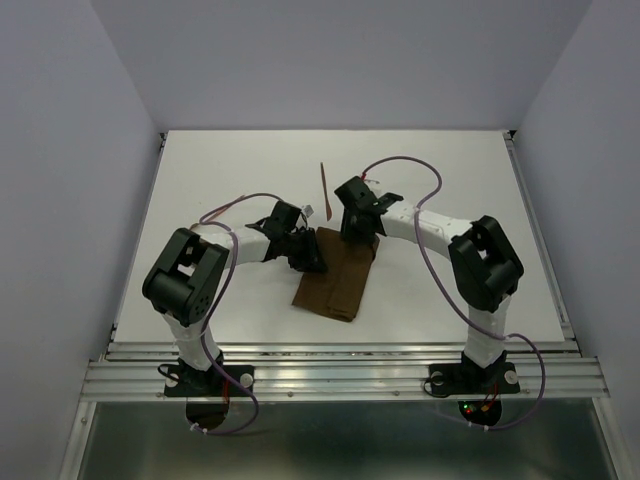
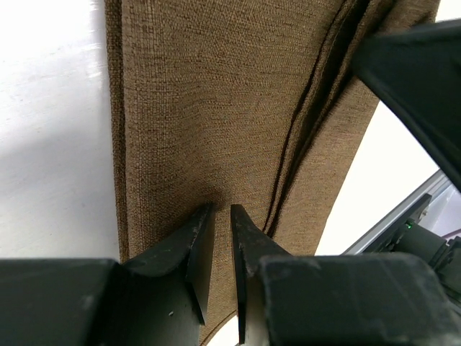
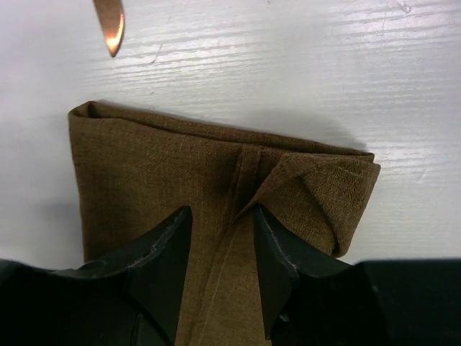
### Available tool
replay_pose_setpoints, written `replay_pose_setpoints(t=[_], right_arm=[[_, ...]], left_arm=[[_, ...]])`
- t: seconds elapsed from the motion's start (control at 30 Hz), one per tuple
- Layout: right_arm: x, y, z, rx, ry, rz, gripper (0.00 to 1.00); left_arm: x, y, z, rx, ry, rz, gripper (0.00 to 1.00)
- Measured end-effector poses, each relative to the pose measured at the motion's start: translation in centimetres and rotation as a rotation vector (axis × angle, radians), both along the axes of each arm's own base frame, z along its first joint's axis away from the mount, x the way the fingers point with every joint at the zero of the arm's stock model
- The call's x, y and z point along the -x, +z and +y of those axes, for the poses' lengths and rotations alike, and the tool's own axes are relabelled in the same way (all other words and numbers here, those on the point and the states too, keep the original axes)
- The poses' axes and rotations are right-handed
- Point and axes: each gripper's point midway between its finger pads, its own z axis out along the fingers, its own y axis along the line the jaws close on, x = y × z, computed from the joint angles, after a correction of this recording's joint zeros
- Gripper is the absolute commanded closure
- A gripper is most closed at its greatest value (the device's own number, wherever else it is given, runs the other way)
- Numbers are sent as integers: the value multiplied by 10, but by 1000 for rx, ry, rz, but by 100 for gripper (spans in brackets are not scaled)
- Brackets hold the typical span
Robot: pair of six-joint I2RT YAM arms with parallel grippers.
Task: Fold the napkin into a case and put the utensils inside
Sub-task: Smooth out the 2/3-rectangle-folded napkin at the center of the board.
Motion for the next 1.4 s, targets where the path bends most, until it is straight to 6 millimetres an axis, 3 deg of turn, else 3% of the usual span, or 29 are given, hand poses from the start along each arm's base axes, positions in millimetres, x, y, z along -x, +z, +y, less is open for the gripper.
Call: replay_pose_setpoints(t=[0.17,0.4,0.57,0.73,0.77,0.93,1.4], right_arm=[[0,-18,-10,69,-37,32,58],[3,-26,-22,124,-64,48,63],[4,-31,-25,142,-68,54,75],[3,-30,-25,149,-68,51,81],[3,-30,-24,149,-66,49,87],[2,-27,-21,150,-55,40,99],[7,-22,-3,148,1,19,99]], left_arm=[[-1,0,-2,12,-5,-4,73],[-1,0,-3,16,-6,-7,73],[-1,0,-3,17,-7,-7,73],[-1,0,-3,17,-7,-7,73],[-1,0,-3,17,-7,-7,73],[-1,1,-3,18,-7,-7,73],[-1,0,-3,18,-9,-7,73]])
